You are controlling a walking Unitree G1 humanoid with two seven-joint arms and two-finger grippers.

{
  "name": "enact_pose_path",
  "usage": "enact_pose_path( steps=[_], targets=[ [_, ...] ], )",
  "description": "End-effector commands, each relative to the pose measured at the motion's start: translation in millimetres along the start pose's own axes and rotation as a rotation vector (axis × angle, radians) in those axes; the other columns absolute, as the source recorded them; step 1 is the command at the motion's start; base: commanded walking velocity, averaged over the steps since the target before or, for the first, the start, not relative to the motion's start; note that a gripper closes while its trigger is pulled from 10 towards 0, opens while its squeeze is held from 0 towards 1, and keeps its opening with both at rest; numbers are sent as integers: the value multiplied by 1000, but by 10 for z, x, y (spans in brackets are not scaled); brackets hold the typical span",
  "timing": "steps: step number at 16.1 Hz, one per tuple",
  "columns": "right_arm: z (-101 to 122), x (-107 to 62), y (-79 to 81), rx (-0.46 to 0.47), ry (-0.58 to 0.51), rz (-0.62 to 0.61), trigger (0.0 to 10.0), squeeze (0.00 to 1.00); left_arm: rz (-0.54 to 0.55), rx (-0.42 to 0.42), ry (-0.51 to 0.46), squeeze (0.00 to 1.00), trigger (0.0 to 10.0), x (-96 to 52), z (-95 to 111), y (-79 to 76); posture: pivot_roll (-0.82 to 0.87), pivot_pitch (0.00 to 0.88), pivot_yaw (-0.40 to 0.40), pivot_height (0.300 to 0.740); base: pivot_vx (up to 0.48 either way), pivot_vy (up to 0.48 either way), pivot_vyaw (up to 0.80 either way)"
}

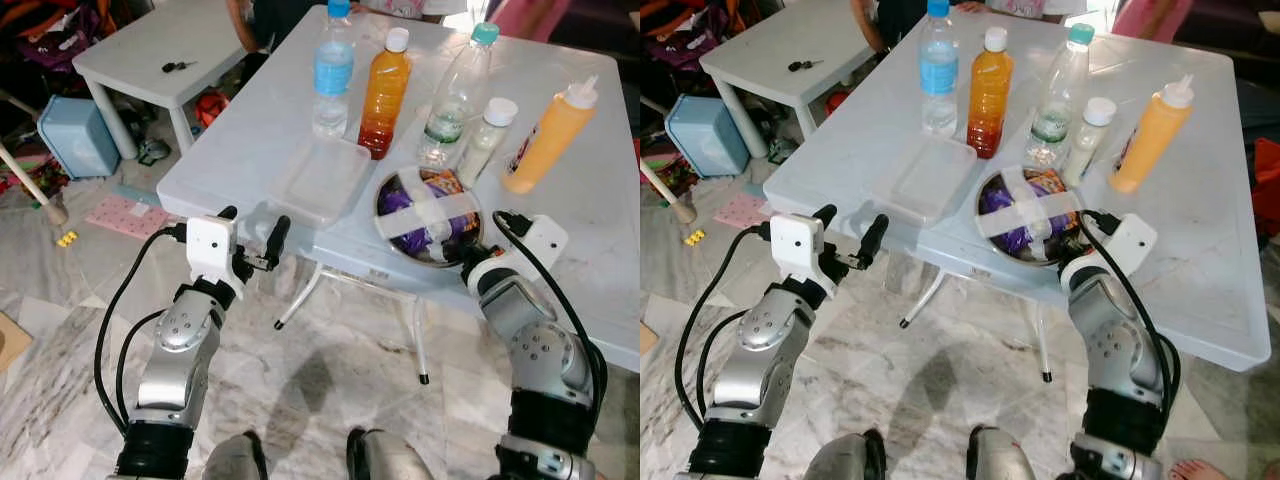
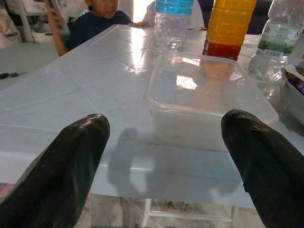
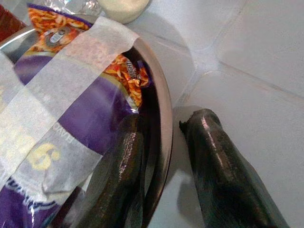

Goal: Restocking fridge

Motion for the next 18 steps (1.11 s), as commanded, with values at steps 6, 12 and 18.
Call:
enact_pose_path(
  steps=[6, 12, 18],
  targets=[
    [-118, 77, -111, 7, 75, -44, 0, 0, -8, 9, 0, 0, 10000, 8, 1, -18, -56, 128, 24, 740, 0, 0, 0],
    [-192, 55, -148, 0, 89, -51, 0, 0, -9, 10, -2, 0, 10000, 28, 3, -22, -63, 120, 24, 740, 0, 0, 0],
    [-424, -119, -43, -35, 116, -19, 0, 0, 14, 45, -28, 0, 10000, 39, 105, 72, -65, 108, 16, 740, 0, 0, 0]
  ],
)
Point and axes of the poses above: a point about 5 cm out from each wrist's last joint towards the gripper, its own x axis pointing out of the wrist towards the gripper, its own z axis along the axis of the wrist's last joint, y = z × x, the point moved 6 cm from there along x, pointing out of the wrist towards the gripper, and after that the axes turned 7 degrees about x, right-handed, at the moved point
